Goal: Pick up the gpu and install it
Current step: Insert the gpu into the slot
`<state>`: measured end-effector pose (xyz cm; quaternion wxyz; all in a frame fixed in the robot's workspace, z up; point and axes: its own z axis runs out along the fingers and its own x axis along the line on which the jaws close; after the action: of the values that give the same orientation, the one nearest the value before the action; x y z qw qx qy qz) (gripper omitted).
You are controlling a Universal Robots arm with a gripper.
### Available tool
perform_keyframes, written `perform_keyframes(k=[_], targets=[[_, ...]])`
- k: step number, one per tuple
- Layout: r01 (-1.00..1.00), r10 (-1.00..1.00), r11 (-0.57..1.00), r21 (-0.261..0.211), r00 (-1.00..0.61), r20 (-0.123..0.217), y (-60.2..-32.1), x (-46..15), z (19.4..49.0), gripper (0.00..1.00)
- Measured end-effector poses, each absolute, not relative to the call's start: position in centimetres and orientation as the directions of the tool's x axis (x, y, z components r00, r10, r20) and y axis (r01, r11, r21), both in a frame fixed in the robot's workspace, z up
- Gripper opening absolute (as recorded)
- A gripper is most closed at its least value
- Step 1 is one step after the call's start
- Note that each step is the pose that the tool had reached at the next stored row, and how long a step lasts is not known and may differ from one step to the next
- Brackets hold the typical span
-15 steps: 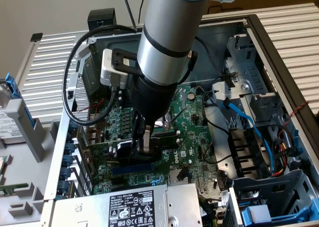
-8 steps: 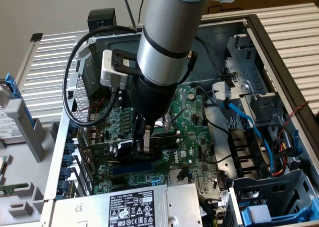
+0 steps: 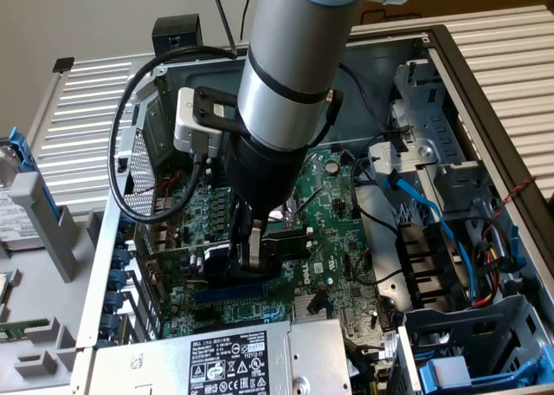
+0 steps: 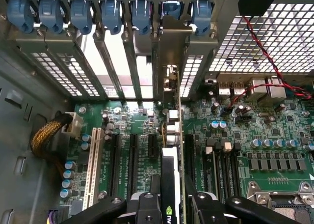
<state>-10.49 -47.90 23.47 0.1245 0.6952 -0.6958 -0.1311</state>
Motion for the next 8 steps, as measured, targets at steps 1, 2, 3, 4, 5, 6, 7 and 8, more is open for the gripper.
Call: perform_keyframes(k=[1, 2, 3, 4, 5, 6, 7, 8], targets=[[-0.935, -1.0, -0.001, 0.355, -0.002, -0.01, -47.98, -10.48, 23.46, 0.29], [-0.935, -1.0, -0.001, 0.356, -0.002, -0.01, -48.06, -10.49, 23.46, 0.29], [-0.935, -1.0, -0.001, 0.356, -0.003, -0.01, -48.1, -10.49, 23.46, 0.29], [-0.935, -1.0, -0.001, 0.356, -0.003, -0.01, -48.11, -10.49, 23.46, 0.29], [-0.935, -1.0, -0.001, 0.356, -0.003, -0.01, -48.12, -10.49, 23.46, 0.29], [-0.935, -1.0, -0.001, 0.356, -0.003, -0.01, -48.12, -10.48, 23.46, 0.29], [-0.935, -1.0, -0.001, 0.356, -0.002, -0.01, -48.12, -10.48, 23.46, 0.29], [-0.935, -1.0, -0.001, 0.356, -0.002, -0.01, -48.12, -10.48, 23.46, 0.29]])
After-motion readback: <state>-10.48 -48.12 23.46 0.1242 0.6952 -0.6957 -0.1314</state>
